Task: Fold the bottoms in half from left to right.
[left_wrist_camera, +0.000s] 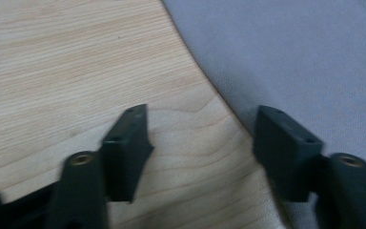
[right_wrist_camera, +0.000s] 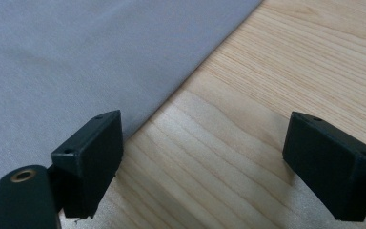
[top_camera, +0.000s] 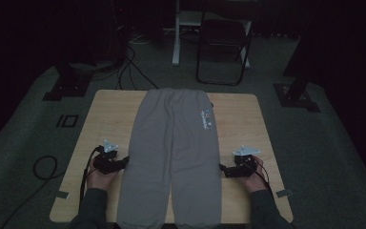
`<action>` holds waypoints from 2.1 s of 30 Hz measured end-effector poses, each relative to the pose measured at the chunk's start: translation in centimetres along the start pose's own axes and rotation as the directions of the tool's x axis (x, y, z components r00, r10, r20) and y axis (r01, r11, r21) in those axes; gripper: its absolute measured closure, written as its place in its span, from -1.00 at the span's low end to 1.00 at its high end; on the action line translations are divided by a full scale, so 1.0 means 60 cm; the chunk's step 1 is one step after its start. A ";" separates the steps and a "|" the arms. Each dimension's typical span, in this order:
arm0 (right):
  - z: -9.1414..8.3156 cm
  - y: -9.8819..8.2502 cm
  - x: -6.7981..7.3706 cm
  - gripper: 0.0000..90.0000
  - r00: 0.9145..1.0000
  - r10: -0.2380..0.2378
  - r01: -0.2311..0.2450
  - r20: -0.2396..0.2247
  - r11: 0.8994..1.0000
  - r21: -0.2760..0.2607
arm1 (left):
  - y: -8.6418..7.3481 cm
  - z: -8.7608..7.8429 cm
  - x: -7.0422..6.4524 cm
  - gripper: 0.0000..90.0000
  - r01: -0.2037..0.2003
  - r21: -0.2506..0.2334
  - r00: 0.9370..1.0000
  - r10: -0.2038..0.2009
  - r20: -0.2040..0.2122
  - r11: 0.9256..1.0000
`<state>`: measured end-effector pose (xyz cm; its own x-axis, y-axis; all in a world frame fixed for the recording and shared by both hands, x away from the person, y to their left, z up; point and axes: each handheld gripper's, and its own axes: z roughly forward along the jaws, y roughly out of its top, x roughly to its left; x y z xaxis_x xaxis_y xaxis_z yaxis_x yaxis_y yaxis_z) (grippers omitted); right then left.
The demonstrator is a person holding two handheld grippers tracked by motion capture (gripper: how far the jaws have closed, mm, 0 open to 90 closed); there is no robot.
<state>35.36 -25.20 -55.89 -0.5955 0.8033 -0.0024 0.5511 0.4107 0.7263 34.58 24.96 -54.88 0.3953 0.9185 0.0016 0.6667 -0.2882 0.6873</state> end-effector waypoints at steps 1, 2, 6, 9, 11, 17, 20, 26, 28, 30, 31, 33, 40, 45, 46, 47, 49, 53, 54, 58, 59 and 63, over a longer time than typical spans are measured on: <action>0.000 0.000 0.000 -0.69 1.000 0.000 0.000 0.000 1.000 0.000 | 0.001 -0.002 0.000 -0.03 0.016 -0.012 1.000 -0.016 0.019 1.000; 0.000 0.000 0.000 -0.69 1.000 0.000 0.000 0.000 1.000 0.000 | 0.002 -0.004 0.000 -0.02 0.020 -0.024 0.999 -0.019 0.029 1.000; 0.000 0.000 0.000 -0.69 1.000 0.001 -0.001 0.000 1.000 0.000 | 0.012 -0.010 -0.006 -0.04 0.051 -0.078 0.996 -0.046 0.070 0.996; 0.000 0.000 0.000 -0.69 1.000 0.001 -0.001 0.002 1.000 0.000 | 0.021 -0.006 -0.011 -0.04 0.070 -0.089 0.994 -0.063 0.086 0.994; 0.000 0.000 0.001 -0.69 1.000 0.003 -0.003 0.004 1.000 0.000 | 0.028 -0.001 -0.015 -0.02 0.063 -0.088 0.995 -0.055 0.089 0.994; 0.000 0.000 0.001 -0.69 1.000 0.003 -0.003 0.004 1.000 0.000 | 0.045 0.028 -0.022 0.01 0.056 -0.054 0.997 -0.053 0.064 0.997; 0.000 0.000 0.001 -0.69 1.000 0.004 -0.004 0.004 1.000 -0.001 | 0.049 0.041 -0.023 0.03 0.054 -0.034 0.997 -0.052 0.051 0.998; 0.000 0.000 0.001 -0.69 1.000 0.004 -0.004 0.004 1.000 -0.001 | 0.057 0.056 -0.028 -0.10 0.062 -0.021 0.998 -0.062 0.024 0.998; 0.000 0.000 0.001 -0.69 1.000 0.004 -0.004 0.004 1.000 -0.001 | 0.058 0.059 -0.031 -0.15 0.047 -0.022 0.999 -0.047 -0.004 0.999; 0.000 0.000 0.001 -0.69 1.000 0.004 -0.004 0.004 1.000 -0.001 | 0.059 0.061 -0.032 -0.16 0.046 -0.026 0.999 -0.046 -0.017 0.999; 0.000 0.000 0.001 -0.69 1.000 0.004 -0.004 0.004 1.000 -0.001 | 0.058 0.062 -0.033 -0.17 0.049 -0.030 0.999 -0.050 -0.020 0.998; 0.000 0.000 0.001 -0.69 1.000 0.004 -0.004 0.004 1.000 -0.001 | 0.058 0.063 -0.034 -0.17 0.053 -0.039 0.998 -0.054 -0.028 0.998; 0.000 0.000 0.001 -0.69 1.000 0.004 -0.004 0.004 1.000 -0.001 | 0.060 0.067 -0.042 -0.24 0.065 -0.038 0.996 -0.067 -0.052 0.997; 0.000 0.000 0.001 -0.69 1.000 0.004 -0.004 0.004 1.000 0.000 | 0.060 0.067 -0.047 -0.26 0.060 -0.037 0.997 -0.062 -0.053 0.998; 0.000 0.000 0.001 -0.69 1.000 0.004 -0.004 0.004 1.000 0.000 | 0.060 0.067 -0.048 -0.26 0.057 -0.038 0.997 -0.059 -0.051 0.998; 0.000 0.000 0.001 -0.69 1.000 0.004 -0.004 0.004 1.000 0.000 | 0.060 0.067 -0.048 -0.27 0.051 -0.037 0.997 -0.053 -0.050 0.998; 0.000 0.000 0.001 -0.66 1.000 0.006 -0.006 0.008 1.000 -0.001 | 0.059 0.067 -0.049 -0.32 0.043 -0.038 0.998 -0.045 -0.040 0.998; -0.006 0.000 0.002 -0.22 1.000 0.019 -0.019 0.004 0.999 -0.027 | 0.059 0.067 -0.050 -0.33 0.035 -0.036 0.999 -0.036 -0.031 0.999; -0.007 0.002 0.003 -0.15 1.000 0.022 -0.022 -0.002 0.999 -0.036 | 0.059 0.066 -0.050 -0.30 0.032 -0.039 0.999 -0.033 -0.027 0.999; -0.011 0.014 0.015 -0.02 1.000 0.018 -0.018 -0.008 0.996 -0.084 | 0.057 0.064 -0.052 -0.01 0.052 -0.055 0.998 -0.054 -0.043 0.997; -0.009 0.017 0.018 0.00 1.000 0.020 -0.021 -0.010 0.996 -0.089 | 0.056 0.063 -0.053 0.06 0.054 -0.057 0.998 -0.056 -0.042 0.997; 0.005 0.024 0.026 0.05 1.000 0.023 -0.024 -0.009 0.997 -0.075 | 0.056 0.061 -0.060 0.39 0.043 -0.057 0.999 -0.045 -0.029 0.997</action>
<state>35.40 -23.20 -55.06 -0.5876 0.8089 0.0208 0.5202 0.3580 0.7754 37.71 19.69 -55.23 0.3468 0.9379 -0.0080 0.6457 -0.2326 0.7273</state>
